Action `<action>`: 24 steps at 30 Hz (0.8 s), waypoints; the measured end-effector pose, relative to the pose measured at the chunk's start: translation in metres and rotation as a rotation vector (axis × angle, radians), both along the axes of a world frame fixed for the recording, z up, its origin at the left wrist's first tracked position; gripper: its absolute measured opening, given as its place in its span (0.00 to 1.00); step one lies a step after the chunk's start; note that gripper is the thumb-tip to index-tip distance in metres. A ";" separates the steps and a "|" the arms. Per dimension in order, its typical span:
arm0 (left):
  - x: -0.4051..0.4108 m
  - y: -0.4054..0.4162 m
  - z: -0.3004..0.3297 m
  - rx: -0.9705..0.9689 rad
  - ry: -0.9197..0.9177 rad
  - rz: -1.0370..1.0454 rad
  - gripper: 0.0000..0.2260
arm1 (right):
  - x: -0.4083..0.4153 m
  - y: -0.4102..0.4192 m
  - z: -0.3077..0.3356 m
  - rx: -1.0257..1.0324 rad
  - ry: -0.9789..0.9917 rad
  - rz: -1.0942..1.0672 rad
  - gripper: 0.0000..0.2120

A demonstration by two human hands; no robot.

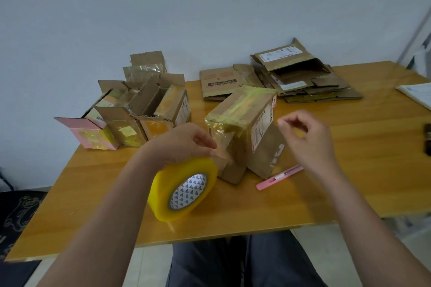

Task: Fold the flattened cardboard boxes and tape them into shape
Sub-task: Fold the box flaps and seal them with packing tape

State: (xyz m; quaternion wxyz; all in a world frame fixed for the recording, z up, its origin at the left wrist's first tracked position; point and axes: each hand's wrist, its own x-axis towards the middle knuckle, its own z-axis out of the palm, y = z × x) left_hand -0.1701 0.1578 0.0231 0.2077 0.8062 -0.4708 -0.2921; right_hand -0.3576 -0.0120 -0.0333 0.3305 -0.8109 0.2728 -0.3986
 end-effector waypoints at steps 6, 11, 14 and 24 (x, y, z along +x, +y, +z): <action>-0.001 0.004 -0.001 0.008 -0.015 0.057 0.07 | -0.029 -0.014 -0.036 -0.081 0.794 0.099 0.09; -0.005 0.008 -0.002 -0.033 -0.019 0.122 0.06 | -0.025 -0.012 -0.046 -0.221 0.830 0.062 0.06; -0.007 0.010 -0.003 -0.060 -0.041 0.147 0.06 | -0.025 -0.010 -0.039 -0.239 0.839 0.161 0.11; -0.006 0.007 -0.002 -0.032 -0.037 0.169 0.08 | 0.000 0.039 0.031 -0.025 -0.087 0.366 0.03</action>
